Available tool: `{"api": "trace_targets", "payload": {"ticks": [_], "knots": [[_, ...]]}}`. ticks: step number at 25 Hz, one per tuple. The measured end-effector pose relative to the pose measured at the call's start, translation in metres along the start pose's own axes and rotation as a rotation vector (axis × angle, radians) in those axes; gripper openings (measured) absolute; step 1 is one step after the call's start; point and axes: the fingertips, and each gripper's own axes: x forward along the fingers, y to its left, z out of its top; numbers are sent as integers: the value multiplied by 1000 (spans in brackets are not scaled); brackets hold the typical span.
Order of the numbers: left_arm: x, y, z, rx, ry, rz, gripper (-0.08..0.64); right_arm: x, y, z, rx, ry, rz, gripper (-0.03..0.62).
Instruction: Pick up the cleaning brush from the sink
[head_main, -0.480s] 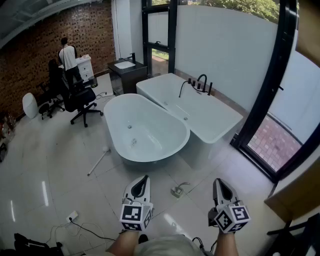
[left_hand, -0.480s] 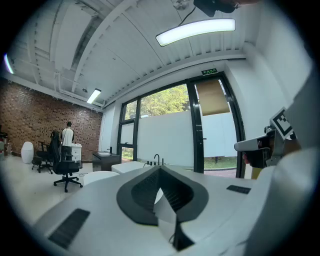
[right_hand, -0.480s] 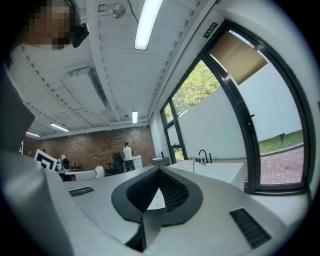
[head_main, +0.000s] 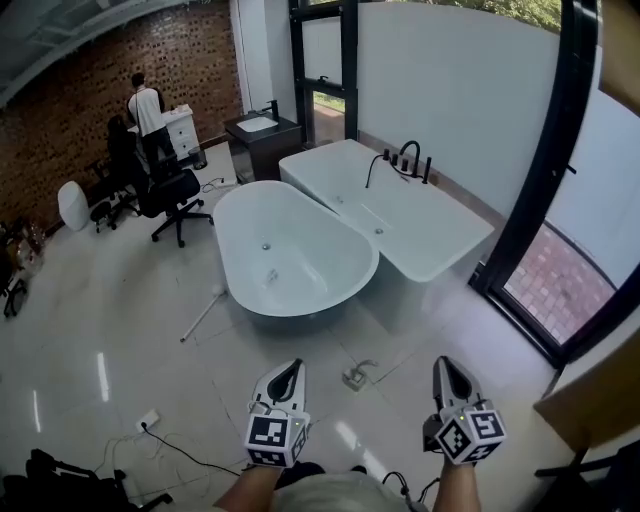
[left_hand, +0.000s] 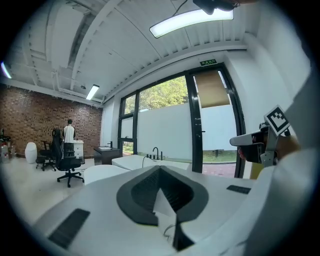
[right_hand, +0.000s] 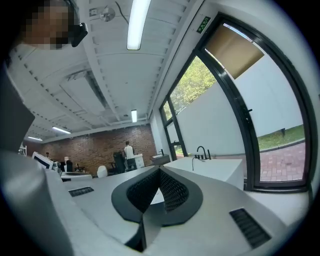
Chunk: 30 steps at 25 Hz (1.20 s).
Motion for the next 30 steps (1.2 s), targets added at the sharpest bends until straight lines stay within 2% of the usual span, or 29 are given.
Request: {"api": "trace_targets", "payload": {"ticks": [9,13,17,20,26,30], "knots": [[22,26,-1,-13,-10,-24,2,30,23,-6,-39,41,8,0],[29,57,1,-40,-19,-47,2,54,46,1,-60,56,-19,0],[25,95,-13,-79,-37,-45,2,73,82,-19,-107,97,-17,0],[32,112,-27,-122,-19,-38,2,93,94,-33,-126,143,5,0],[33,116,-30,-132,-7,0,2,114,93,-41,-117,180,65,0],[51,96,-39,-136,9,47,2,129,65,-55,-106,213,135,0]]}}
